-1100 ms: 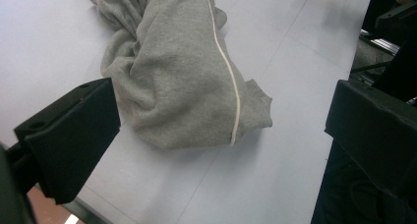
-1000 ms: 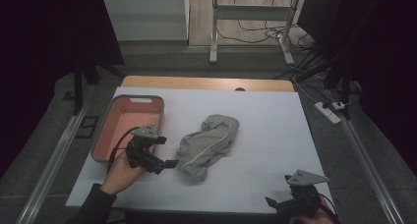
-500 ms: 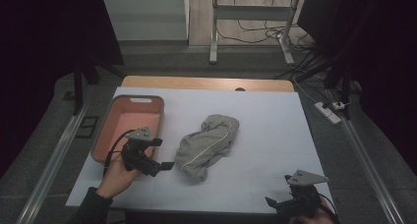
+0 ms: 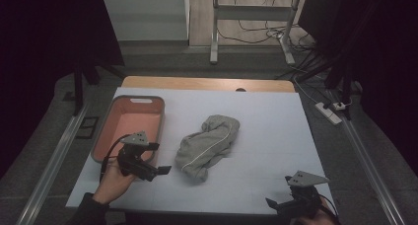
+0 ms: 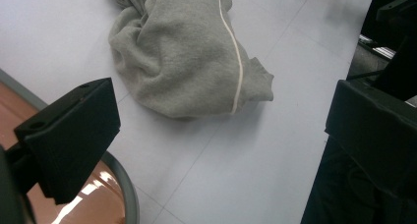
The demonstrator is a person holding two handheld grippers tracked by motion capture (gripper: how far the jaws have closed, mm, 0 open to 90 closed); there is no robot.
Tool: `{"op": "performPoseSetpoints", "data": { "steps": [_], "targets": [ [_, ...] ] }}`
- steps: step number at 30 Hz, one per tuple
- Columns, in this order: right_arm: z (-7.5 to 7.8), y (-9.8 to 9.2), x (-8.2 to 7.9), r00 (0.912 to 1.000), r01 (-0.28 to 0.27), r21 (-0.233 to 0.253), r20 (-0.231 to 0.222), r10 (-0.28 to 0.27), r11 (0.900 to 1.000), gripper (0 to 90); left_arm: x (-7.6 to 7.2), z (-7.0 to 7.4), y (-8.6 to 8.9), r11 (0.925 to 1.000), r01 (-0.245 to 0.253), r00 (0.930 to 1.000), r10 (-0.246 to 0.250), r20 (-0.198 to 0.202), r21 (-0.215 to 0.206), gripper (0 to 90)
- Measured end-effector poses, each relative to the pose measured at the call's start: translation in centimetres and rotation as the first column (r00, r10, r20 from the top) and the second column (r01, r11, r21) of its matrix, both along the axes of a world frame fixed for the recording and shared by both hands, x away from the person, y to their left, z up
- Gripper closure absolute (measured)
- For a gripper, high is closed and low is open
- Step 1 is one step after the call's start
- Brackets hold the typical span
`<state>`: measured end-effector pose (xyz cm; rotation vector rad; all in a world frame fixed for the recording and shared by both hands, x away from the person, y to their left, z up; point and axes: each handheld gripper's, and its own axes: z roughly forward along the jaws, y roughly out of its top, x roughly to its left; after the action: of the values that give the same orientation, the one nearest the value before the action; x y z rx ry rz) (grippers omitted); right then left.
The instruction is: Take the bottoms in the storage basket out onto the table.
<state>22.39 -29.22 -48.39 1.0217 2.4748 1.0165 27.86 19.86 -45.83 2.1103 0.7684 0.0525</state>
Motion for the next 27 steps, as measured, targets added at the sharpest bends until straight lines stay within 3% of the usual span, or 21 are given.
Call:
{"op": "performPoseSetpoints", "data": {
  "steps": [27],
  "targets": [
    [0.0, 0.0, 0.0, 1.0000, 0.001, -0.003, -0.003, -0.001, 1.000, 0.2, -2.4, -1.2, 2.8, 0.9978, -0.060, 0.9980, 0.059, -0.021, -0.028, 0.0]
  ]
}}
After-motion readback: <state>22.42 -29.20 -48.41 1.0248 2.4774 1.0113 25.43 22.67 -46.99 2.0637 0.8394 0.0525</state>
